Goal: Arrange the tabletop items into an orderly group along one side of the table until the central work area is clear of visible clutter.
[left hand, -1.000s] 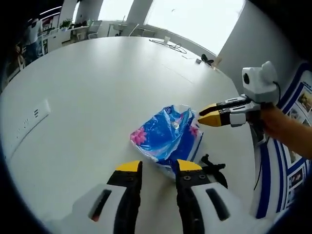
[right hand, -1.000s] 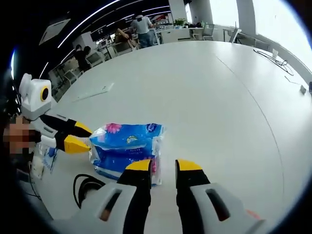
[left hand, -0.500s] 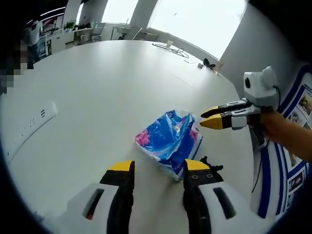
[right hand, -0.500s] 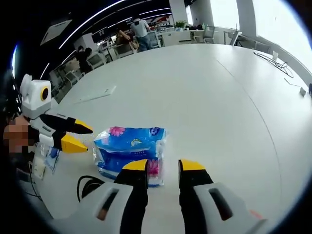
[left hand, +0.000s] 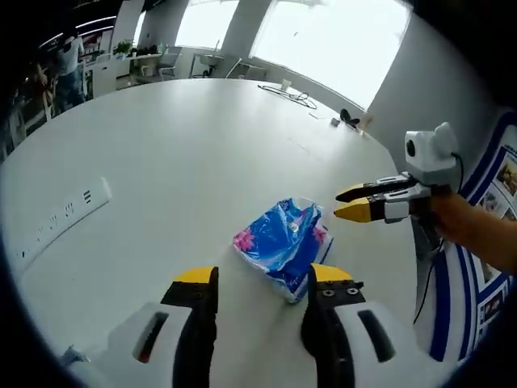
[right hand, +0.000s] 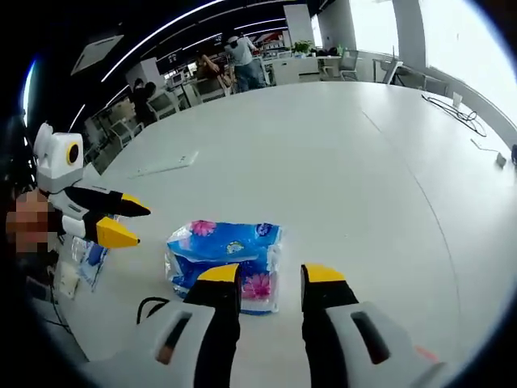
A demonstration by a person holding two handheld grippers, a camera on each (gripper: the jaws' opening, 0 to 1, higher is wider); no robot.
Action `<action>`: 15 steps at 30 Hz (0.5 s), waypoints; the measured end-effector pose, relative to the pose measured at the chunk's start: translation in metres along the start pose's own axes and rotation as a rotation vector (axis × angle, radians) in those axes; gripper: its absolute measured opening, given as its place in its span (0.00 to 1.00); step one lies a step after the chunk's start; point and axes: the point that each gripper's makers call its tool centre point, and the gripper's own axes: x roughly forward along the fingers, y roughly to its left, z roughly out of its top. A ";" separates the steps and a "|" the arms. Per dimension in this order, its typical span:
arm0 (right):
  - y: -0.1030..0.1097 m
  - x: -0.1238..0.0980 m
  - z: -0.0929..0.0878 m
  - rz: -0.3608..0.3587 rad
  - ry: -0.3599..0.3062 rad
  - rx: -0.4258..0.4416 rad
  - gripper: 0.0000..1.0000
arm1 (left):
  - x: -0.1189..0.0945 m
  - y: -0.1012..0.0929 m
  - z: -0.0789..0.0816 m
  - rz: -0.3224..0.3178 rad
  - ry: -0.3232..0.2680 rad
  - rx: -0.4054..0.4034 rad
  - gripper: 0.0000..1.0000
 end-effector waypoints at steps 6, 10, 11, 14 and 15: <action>0.005 -0.007 0.004 0.001 -0.014 -0.009 0.29 | -0.013 0.003 0.002 0.011 -0.026 -0.001 0.46; 0.009 -0.011 0.007 0.001 -0.019 -0.020 0.29 | -0.025 0.005 0.009 0.019 -0.035 0.002 0.47; 0.011 -0.012 0.008 0.003 -0.021 -0.022 0.29 | -0.029 0.007 0.009 0.018 -0.040 -0.001 0.47; 0.017 -0.016 0.012 0.008 -0.026 -0.033 0.29 | -0.040 0.008 0.012 0.023 -0.058 -0.007 0.48; 0.018 -0.017 0.013 0.009 -0.030 -0.037 0.30 | -0.043 0.009 0.013 0.026 -0.064 -0.010 0.48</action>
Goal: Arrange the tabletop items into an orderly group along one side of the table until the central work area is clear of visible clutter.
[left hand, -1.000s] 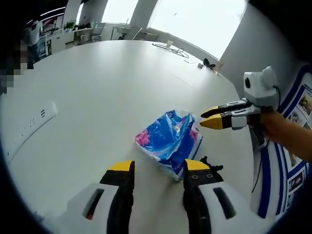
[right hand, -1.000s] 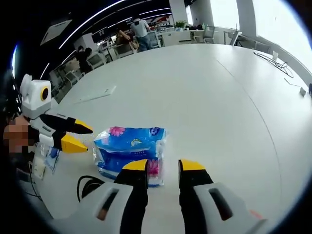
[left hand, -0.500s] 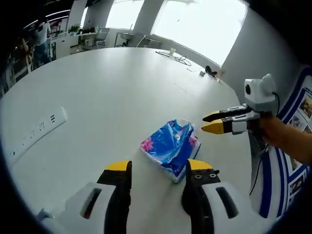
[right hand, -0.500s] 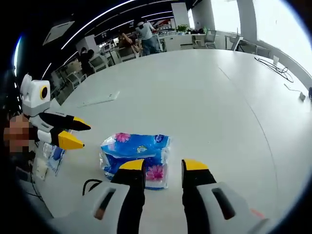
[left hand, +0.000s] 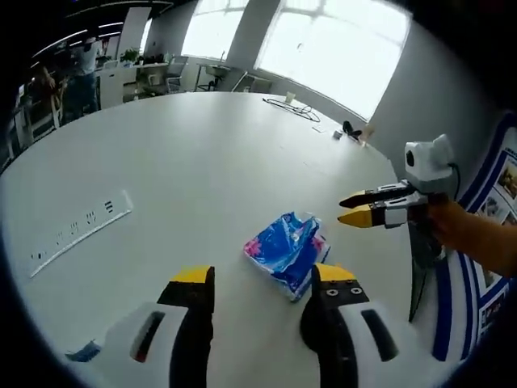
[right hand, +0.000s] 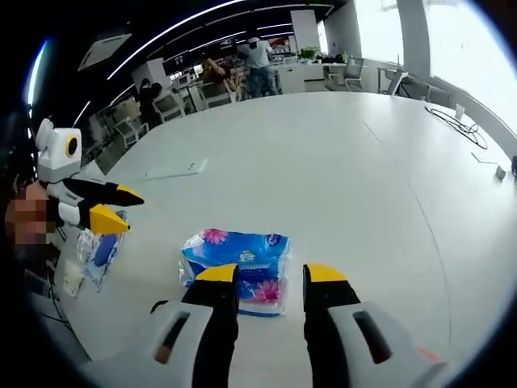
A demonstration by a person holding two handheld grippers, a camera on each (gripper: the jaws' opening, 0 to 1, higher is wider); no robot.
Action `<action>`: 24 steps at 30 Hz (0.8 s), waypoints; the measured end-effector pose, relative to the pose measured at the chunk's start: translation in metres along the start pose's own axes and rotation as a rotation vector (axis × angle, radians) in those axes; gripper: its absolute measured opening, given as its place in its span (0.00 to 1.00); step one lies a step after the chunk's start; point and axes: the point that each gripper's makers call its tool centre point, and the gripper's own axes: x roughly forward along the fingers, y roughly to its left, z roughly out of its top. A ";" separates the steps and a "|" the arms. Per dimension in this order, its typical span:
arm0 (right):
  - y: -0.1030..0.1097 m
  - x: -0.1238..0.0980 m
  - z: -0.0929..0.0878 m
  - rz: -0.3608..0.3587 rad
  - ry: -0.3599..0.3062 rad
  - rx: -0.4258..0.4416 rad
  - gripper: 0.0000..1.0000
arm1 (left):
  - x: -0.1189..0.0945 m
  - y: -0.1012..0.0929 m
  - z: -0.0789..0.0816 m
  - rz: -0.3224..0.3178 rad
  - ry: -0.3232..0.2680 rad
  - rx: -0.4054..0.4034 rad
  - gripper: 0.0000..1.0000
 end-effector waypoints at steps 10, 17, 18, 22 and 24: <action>0.019 -0.011 0.017 0.023 -0.024 -0.045 0.30 | -0.039 0.004 0.009 0.028 -0.067 -0.028 0.48; 0.026 -0.018 0.026 0.037 -0.035 -0.068 0.32 | -0.061 0.010 0.010 0.060 -0.087 -0.033 0.49; 0.027 -0.019 0.027 0.041 -0.038 -0.070 0.32 | -0.064 0.010 0.009 0.064 -0.088 -0.035 0.49; 0.033 -0.023 0.031 0.056 -0.046 -0.084 0.35 | -0.077 0.014 0.008 0.082 -0.099 -0.043 0.49; 0.035 -0.026 0.032 0.058 -0.043 -0.091 0.36 | -0.085 0.016 0.007 0.091 -0.105 -0.048 0.49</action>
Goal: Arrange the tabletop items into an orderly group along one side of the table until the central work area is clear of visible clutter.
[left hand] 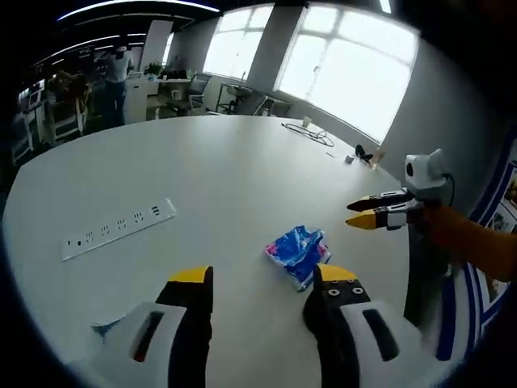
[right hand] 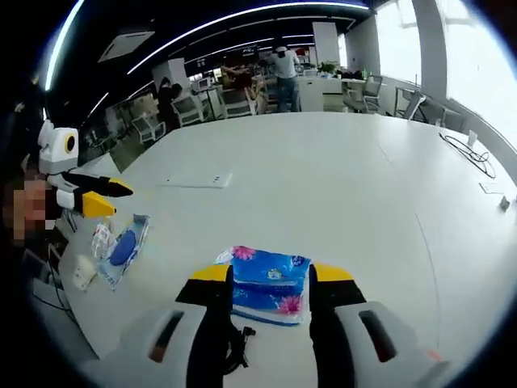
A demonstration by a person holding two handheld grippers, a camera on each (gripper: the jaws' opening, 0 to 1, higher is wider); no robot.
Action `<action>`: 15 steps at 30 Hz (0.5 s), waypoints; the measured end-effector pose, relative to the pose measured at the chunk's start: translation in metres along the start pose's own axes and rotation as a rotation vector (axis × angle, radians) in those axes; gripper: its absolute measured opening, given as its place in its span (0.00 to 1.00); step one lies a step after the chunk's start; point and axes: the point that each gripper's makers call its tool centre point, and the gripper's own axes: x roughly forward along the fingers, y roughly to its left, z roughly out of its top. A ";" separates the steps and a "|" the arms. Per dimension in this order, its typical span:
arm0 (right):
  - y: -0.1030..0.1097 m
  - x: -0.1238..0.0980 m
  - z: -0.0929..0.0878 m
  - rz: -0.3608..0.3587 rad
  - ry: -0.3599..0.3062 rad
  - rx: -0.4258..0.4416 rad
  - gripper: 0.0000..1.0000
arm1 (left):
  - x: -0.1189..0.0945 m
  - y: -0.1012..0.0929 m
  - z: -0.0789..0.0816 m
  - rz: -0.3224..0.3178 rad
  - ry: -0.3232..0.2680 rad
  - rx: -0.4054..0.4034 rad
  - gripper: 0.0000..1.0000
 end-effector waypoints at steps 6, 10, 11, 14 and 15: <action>0.008 -0.007 0.009 0.015 -0.021 -0.011 0.36 | -0.022 0.004 -0.001 0.027 -0.023 -0.018 0.49; 0.015 -0.011 0.014 0.026 -0.032 -0.018 0.36 | -0.036 0.006 -0.003 0.046 -0.037 -0.025 0.49; 0.016 -0.012 0.015 0.028 -0.033 -0.020 0.36 | -0.040 0.007 -0.004 0.050 -0.039 -0.029 0.49; 0.024 -0.014 0.018 0.044 -0.038 -0.031 0.36 | -0.055 0.007 -0.008 0.067 -0.055 -0.039 0.49; 0.026 -0.015 0.018 0.046 -0.038 -0.035 0.37 | -0.058 0.008 -0.009 0.073 -0.060 -0.039 0.49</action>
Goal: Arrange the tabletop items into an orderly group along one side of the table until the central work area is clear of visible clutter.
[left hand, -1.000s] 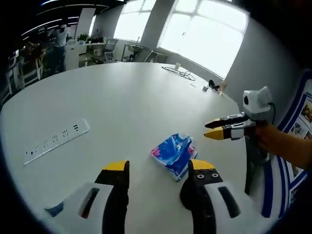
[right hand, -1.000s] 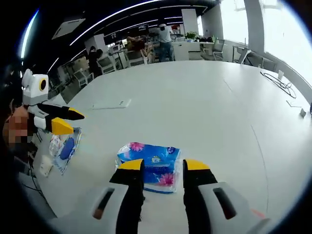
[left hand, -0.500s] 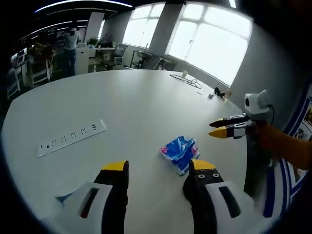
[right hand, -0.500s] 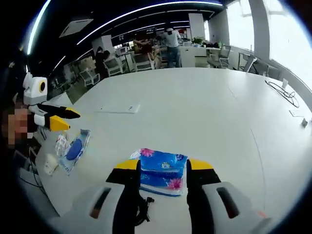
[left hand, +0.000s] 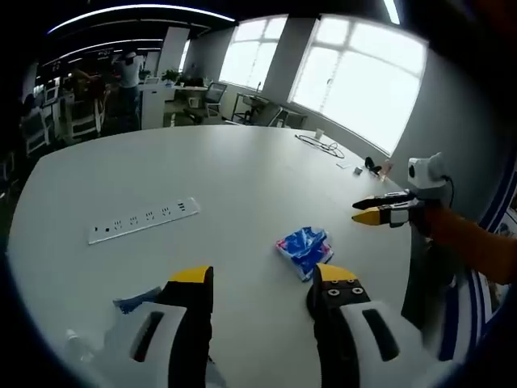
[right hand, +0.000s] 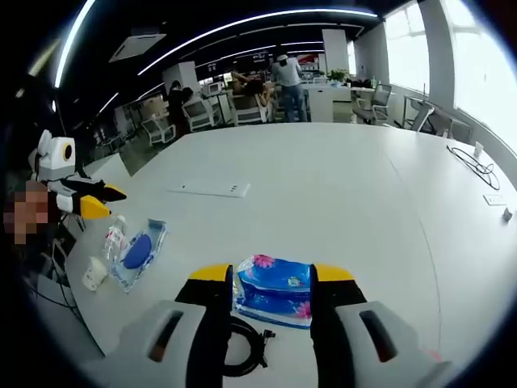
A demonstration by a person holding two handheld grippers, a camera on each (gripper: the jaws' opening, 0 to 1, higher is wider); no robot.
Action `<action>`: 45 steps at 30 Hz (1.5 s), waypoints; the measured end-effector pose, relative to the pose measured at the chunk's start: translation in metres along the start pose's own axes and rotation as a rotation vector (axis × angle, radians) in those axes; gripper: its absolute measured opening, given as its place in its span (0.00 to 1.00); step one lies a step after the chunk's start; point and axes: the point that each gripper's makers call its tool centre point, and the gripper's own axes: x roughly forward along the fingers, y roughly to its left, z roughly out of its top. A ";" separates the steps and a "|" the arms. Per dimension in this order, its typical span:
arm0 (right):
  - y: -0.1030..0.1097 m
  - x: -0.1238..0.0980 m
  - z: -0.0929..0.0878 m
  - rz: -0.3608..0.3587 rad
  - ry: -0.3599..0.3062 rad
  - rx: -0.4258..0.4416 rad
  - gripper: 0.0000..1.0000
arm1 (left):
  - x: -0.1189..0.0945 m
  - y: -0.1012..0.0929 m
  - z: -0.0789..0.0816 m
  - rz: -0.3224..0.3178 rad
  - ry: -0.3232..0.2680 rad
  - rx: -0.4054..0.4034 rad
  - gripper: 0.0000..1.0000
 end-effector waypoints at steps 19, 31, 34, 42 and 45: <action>0.064 0.004 0.020 0.117 -0.001 -0.105 0.36 | -0.075 0.019 -0.045 0.096 -0.007 -0.050 0.49; 0.113 0.007 0.016 0.178 0.003 -0.125 0.36 | -0.114 0.039 -0.053 0.146 -0.036 -0.080 0.49; 0.123 0.005 0.015 0.183 -0.002 -0.120 0.36 | -0.123 0.042 -0.054 0.151 -0.040 -0.075 0.49; 0.154 0.000 0.006 0.198 0.003 -0.113 0.36 | -0.146 0.051 -0.057 0.152 -0.048 -0.068 0.49; 0.168 -0.001 0.002 0.202 0.006 -0.107 0.36 | -0.156 0.057 -0.056 0.153 -0.051 -0.061 0.49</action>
